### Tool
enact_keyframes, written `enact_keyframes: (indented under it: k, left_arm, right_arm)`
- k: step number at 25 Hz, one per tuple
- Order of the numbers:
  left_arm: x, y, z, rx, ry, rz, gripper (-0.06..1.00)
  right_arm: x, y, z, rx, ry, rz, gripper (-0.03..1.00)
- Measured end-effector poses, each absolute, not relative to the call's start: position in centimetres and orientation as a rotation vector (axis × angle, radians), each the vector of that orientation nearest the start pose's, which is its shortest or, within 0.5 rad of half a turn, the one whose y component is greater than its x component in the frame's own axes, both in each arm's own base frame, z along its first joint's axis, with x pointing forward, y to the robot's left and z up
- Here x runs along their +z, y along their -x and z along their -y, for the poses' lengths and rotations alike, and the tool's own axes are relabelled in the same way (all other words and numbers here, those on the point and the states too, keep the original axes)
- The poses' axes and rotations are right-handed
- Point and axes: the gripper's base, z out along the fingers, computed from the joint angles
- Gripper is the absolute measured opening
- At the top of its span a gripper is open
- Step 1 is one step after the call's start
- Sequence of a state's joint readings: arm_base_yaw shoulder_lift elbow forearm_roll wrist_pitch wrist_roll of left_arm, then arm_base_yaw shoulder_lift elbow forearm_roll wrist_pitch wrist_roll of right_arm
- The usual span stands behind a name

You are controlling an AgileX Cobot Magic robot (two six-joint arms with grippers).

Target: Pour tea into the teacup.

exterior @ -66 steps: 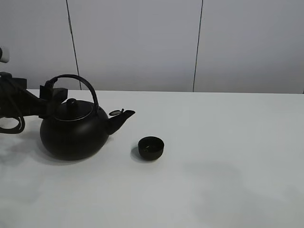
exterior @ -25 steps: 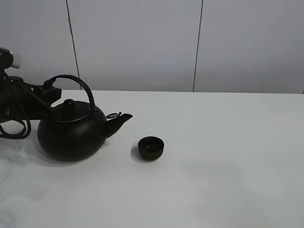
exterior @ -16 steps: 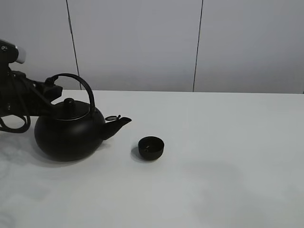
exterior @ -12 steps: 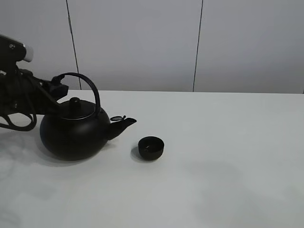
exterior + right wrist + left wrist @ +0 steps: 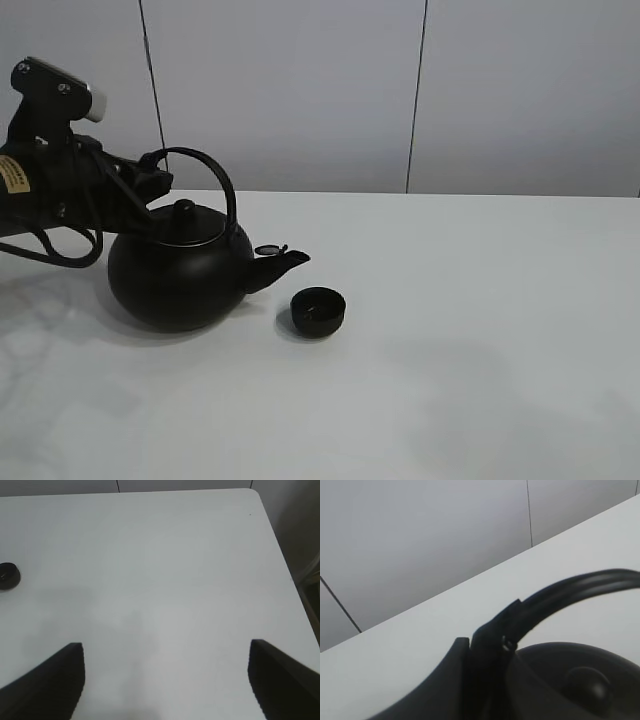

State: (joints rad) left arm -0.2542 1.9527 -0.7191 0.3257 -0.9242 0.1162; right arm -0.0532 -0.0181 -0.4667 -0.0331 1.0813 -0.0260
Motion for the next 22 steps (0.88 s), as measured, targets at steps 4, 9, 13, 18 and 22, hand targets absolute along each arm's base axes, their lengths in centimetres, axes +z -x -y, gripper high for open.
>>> enact_keyframes:
  k: [4, 9, 13, 18, 22]
  left_arm:
    - [13.4, -33.4, 11.0, -0.167, -0.700, -1.684, 0.11]
    - [13.9, -34.0, 11.1, -0.159, -0.703, -1.670, 0.10]
    - [14.1, -34.3, 11.2, -0.155, -0.702, -1.666, 0.11]
    - [14.1, -34.3, 11.2, -0.154, -0.709, -1.668, 0.11]
    - [14.1, -34.3, 11.2, -0.150, -0.716, -1.665, 0.11]
  right_arm:
    - [26.6, 0.5, 0.2, -0.088, -0.030, -2.081, 0.61]
    - [26.6, 0.5, 0.2, -0.088, -0.030, -2.081, 0.61]
    - [26.6, 0.5, 0.2, -0.088, -0.030, -2.081, 0.61]
    - [26.6, 0.5, 0.2, -0.088, -0.030, -2.081, 0.61]
    - [26.6, 0.5, 0.2, -0.088, -0.030, -2.080, 0.61]
